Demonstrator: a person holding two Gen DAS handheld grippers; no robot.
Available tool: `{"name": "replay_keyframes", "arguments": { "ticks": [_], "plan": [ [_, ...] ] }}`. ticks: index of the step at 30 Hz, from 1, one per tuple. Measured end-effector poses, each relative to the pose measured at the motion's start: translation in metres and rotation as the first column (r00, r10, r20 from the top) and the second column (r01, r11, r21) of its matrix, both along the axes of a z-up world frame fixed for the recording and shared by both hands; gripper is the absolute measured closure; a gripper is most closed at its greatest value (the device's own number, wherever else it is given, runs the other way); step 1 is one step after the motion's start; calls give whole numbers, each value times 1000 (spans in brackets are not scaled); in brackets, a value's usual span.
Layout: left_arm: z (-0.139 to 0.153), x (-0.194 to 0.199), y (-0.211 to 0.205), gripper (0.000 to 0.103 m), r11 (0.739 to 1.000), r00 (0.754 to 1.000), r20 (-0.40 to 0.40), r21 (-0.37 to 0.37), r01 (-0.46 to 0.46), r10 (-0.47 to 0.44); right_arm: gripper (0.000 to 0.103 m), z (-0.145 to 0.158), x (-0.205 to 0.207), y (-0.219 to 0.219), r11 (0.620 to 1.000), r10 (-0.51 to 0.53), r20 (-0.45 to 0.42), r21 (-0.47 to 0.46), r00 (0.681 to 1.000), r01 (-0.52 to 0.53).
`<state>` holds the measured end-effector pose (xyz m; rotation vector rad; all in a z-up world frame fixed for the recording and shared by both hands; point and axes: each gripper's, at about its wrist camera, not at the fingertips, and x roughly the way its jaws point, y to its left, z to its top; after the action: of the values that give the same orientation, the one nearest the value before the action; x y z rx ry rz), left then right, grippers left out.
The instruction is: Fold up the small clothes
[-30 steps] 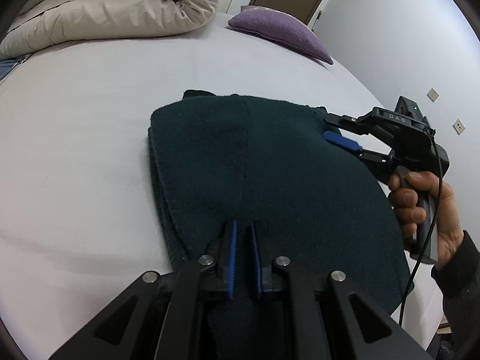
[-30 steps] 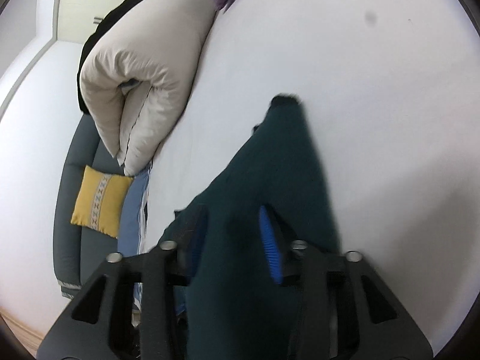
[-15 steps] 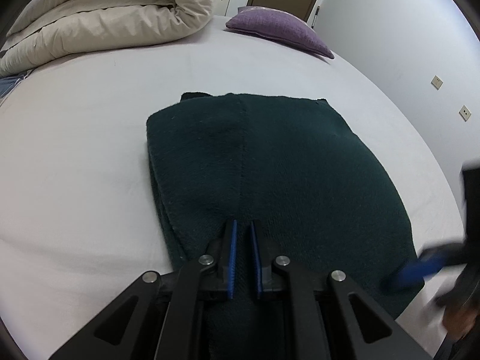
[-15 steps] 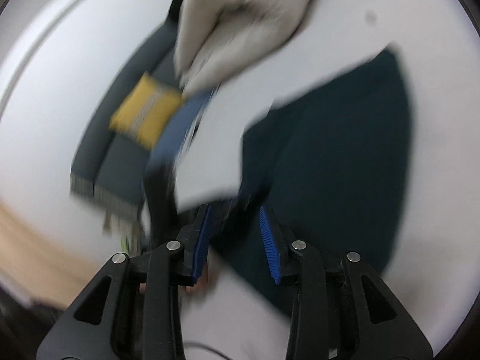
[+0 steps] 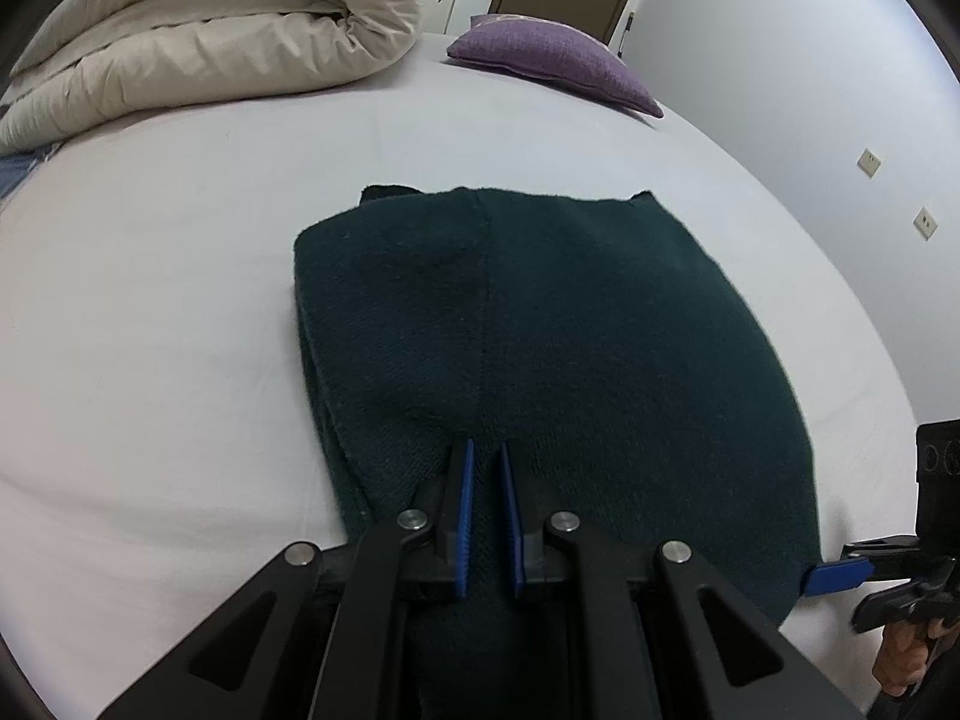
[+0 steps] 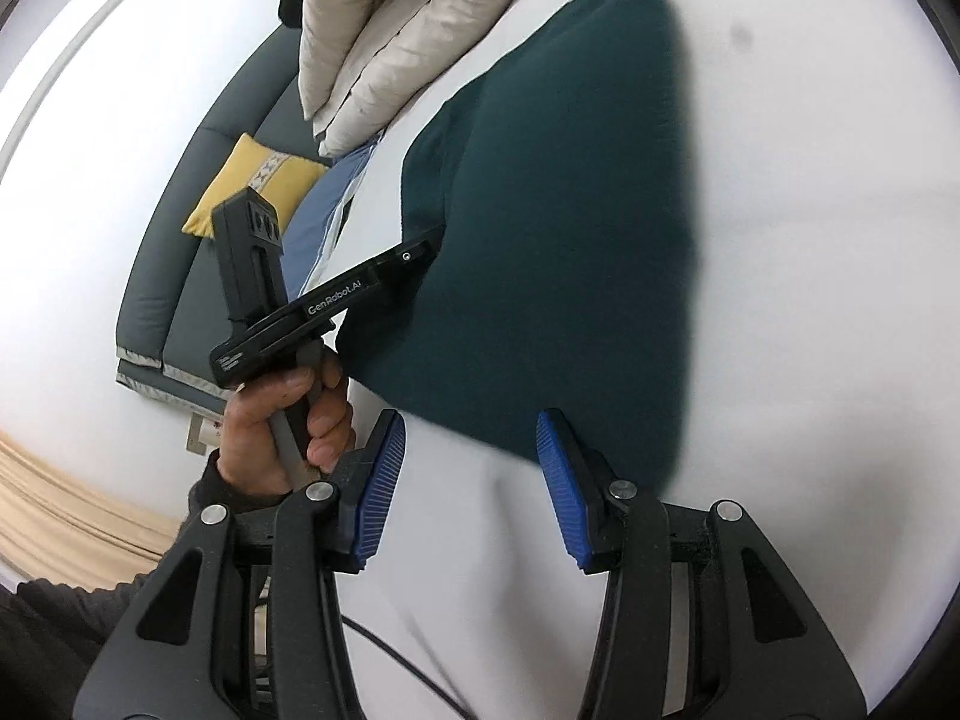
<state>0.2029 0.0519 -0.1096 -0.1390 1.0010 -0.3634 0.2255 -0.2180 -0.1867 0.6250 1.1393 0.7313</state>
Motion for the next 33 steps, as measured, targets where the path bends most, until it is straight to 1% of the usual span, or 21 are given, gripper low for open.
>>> {"name": "replay_keyframes", "arguments": {
  "ticks": [2,3,4,6,8,9,12,14,15,16,18,19,20,21,22,24,26,27,28,30,33],
  "plan": [
    [16,-4,7,91,1000,1000,-9,-14,-9,9,57,21,-5,-7,1000,-8,37,25,999,8],
    [26,-6,12,87,1000,1000,13,-24,-19,19,57,30,-6,-14,999,-12,58,35,998,10],
    [40,-8,17,81,999,999,45,-38,-30,31,57,42,-3,-20,999,-16,83,44,996,12],
    [56,-3,21,77,998,996,73,-51,-42,46,56,60,18,-16,998,-12,123,58,992,5],
    [65,16,16,77,999,996,84,-25,-42,44,54,70,44,-9,998,-16,141,57,990,8],
    [65,27,12,77,999,996,79,1,-41,41,52,72,57,-6,998,-17,138,62,990,8],
    [48,63,-5,77,998,1000,23,53,-22,20,52,66,107,7,995,-55,81,83,995,48],
    [22,82,-12,77,996,999,-40,90,-14,17,52,55,129,18,998,-63,76,19,995,61],
    [14,86,-14,76,995,999,-48,98,-11,16,52,43,139,17,995,-98,55,-31,994,100],
    [10,88,-15,75,995,999,-30,98,-8,11,52,32,146,13,993,-115,25,-36,993,116],
    [9,89,-14,75,996,1000,-9,91,-10,11,54,21,154,-1,990,-141,13,29,990,140],
    [8,89,-15,75,996,1000,0,90,-8,8,55,18,155,-13,981,-178,19,75,984,176],
    [8,89,-13,75,997,1000,4,83,-7,6,54,17,154,-22,973,-210,20,100,978,207],
    [8,89,-11,75,998,1000,8,66,-8,7,53,17,153,-31,966,-240,21,108,970,237],
    [9,89,-4,76,1000,1000,9,26,-15,14,52,15,149,-44,952,-293,19,94,956,290],
    [18,79,9,73,999,999,25,-28,-46,46,51,14,138,-64,936,-346,4,66,938,345],
    [29,62,27,53,993,992,65,-61,-105,108,44,21,124,-72,936,-350,8,47,937,349],
    [32,53,36,36,988,988,70,-78,-135,140,31,24,118,-75,937,-349,20,29,937,349],
    [32,45,44,32,983,985,67,-102,-150,157,19,25,107,-81,939,-344,41,4,938,345],
    [26,36,57,32,976,985,30,-144,-163,169,15,22,94,-86,946,-324,44,-10,945,325],
    [7,25,72,32,957,982,-85,-226,-182,167,15,13,81,-87,962,-274,-11,-10,962,274]
  ]
}}
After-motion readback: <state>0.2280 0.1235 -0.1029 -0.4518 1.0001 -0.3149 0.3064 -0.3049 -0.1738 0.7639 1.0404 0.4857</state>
